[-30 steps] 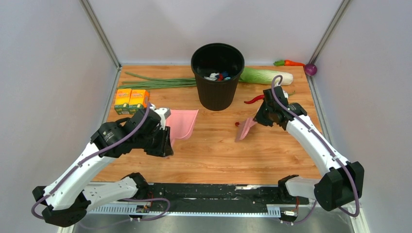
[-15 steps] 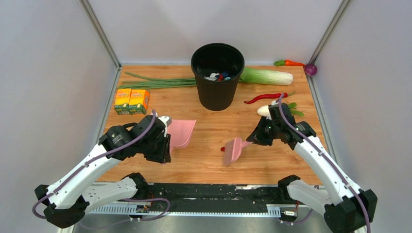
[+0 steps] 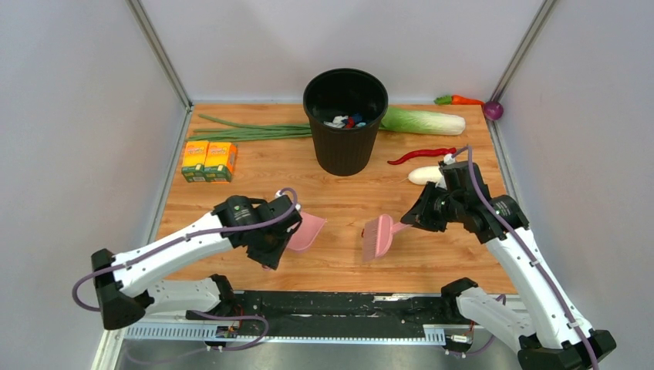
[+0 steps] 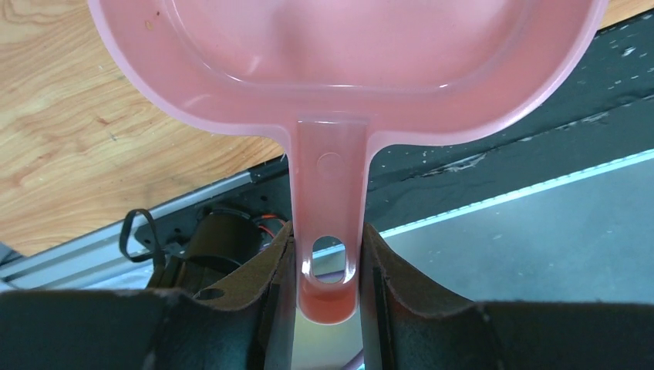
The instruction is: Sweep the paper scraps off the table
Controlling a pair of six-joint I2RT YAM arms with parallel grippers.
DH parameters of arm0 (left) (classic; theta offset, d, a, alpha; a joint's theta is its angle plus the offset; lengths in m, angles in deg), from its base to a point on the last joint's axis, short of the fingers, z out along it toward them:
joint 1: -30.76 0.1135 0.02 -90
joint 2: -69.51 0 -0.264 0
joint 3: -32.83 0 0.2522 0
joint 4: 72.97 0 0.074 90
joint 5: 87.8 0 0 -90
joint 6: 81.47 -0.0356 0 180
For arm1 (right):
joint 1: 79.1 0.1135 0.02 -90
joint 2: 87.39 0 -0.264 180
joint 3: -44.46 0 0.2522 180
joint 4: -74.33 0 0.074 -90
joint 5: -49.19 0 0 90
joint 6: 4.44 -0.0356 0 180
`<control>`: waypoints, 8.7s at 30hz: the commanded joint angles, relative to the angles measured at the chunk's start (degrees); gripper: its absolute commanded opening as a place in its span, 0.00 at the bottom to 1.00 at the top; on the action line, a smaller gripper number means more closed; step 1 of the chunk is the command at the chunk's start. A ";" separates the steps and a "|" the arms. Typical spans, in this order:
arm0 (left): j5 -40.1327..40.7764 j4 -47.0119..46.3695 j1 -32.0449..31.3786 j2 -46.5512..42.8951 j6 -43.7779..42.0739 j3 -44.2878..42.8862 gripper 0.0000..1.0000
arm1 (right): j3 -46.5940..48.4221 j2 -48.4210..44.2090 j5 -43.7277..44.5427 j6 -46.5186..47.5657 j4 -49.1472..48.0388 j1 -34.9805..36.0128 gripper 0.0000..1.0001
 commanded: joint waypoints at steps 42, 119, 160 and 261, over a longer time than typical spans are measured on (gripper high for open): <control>3.75 -5.73 -14.89 31.92 -14.95 -6.82 0.00 | 5.89 23.15 14.91 10.71 -6.72 17.62 0.00; 11.31 -8.11 -14.89 18.03 -7.48 -18.49 0.00 | 6.42 -5.84 39.08 -13.28 8.92 28.71 0.00; -9.86 -5.38 8.83 45.64 -10.39 -77.22 0.00 | 4.05 -12.61 32.31 -18.21 9.88 28.71 0.00; -4.95 -9.95 30.20 -7.45 -5.19 2.40 0.00 | -5.97 -20.52 54.98 -23.82 1.80 28.71 0.00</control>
